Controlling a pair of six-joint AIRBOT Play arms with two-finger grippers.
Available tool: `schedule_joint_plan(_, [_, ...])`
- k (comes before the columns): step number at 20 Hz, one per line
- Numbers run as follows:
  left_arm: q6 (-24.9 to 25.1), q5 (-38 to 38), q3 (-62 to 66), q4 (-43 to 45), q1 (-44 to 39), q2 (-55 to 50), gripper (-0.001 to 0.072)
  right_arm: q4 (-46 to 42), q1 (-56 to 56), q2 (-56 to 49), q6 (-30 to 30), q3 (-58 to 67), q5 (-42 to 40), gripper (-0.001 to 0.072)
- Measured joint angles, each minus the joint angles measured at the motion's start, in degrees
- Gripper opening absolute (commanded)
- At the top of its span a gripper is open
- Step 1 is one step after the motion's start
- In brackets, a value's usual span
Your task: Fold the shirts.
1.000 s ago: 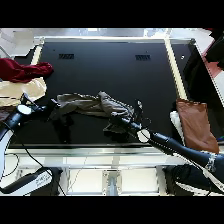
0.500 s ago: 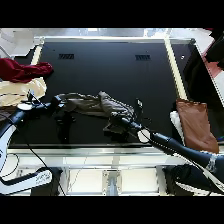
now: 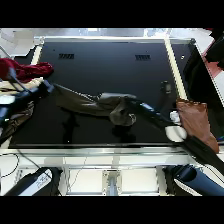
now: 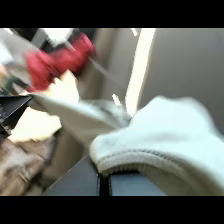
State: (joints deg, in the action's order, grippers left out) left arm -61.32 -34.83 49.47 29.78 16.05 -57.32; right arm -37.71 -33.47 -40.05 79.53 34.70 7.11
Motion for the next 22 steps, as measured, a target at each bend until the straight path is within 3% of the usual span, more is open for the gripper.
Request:
schedule_joint_plan(4, [2.23, -0.59, 3.04, 1.11, 2.95, 19.61, 0.0006, -4.24, 6.08, 15.85, -1.64, 5.73, 9.86, 0.0006])
schedule_joint_plan(7, [-1.31, -3.08, 5.86, 5.42, 4.07, 31.78, 0.0006, -8.59, 8.04, 22.14, -1.97, 16.00, 14.95, 0.0006])
schedule_joint_plan(10, [-4.90, -9.27, 11.65, 9.33, 4.48, 37.81, 0.0005, -15.10, 8.74, 21.94, -1.97, 27.32, 20.55, 0.0006])
schedule_joint_plan(13, [-8.31, -13.97, 16.15, 15.91, 4.66, 37.59, 0.0006, -25.49, 9.03, 17.51, 1.95, 34.05, 27.43, 0.0007])
schedule_joint_plan(17, [-17.42, -24.09, 16.28, 30.58, 4.68, 29.11, 0.0006, -40.96, 9.18, 5.95, 8.92, 34.29, 41.00, 0.0008])
schedule_joint_plan(20, [-19.47, -27.41, 11.30, 33.70, 3.30, 19.30, 0.0006, -47.74, 9.22, -4.96, 10.93, 29.94, 45.38, 0.0009])
schedule_joint_plan(22, [-19.17, -25.66, 6.82, 34.40, 0.92, 11.13, 0.0007, -50.47, 9.81, -13.38, 11.54, 26.69, 44.85, 0.0010])
